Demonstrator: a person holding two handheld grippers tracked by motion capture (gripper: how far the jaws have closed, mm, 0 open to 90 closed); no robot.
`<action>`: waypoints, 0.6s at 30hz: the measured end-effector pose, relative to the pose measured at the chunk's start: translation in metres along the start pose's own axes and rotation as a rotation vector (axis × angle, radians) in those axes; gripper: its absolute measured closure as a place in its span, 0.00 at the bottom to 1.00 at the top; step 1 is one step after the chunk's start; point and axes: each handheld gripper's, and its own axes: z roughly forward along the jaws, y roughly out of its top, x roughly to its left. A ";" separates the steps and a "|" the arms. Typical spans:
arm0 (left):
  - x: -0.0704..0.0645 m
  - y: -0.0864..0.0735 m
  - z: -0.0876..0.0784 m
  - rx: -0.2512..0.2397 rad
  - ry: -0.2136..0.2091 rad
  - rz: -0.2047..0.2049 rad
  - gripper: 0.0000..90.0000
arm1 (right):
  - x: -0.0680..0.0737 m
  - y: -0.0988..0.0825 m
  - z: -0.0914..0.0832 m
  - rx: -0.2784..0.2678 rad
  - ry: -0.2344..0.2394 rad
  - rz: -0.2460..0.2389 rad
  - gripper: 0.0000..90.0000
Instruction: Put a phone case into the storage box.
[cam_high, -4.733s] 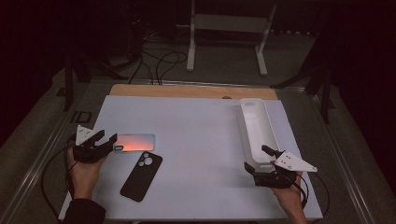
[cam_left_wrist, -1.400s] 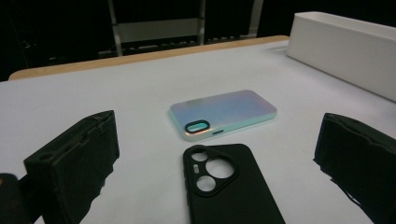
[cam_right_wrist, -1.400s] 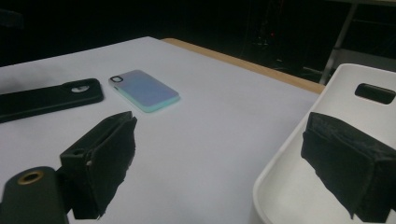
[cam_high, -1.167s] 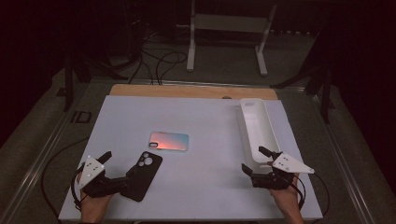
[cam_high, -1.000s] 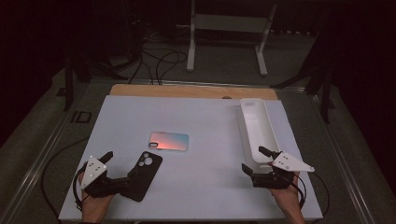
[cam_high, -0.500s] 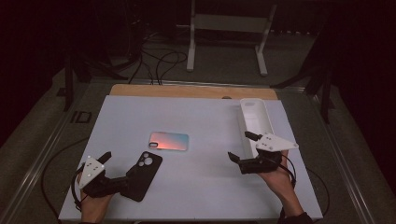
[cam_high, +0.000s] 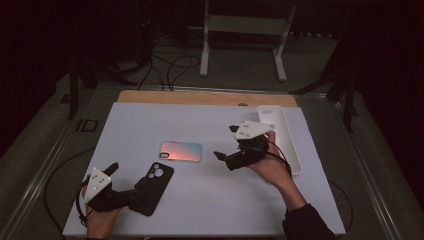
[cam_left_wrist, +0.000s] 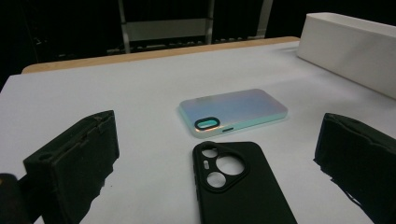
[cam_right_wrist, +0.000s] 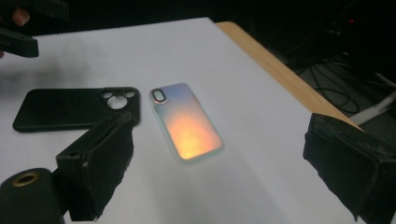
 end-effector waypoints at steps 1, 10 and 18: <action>0.000 0.000 0.000 -0.002 0.001 0.000 0.00 | 0.000 0.003 0.005 0.010 0.008 -0.006 0.09; 0.000 0.000 -0.001 -0.002 0.001 0.000 0.00 | -0.004 0.017 0.054 0.077 0.069 -0.017 0.09; 0.000 0.000 -0.001 -0.007 0.000 -0.003 0.00 | -0.009 0.020 0.095 0.138 0.132 -0.021 0.09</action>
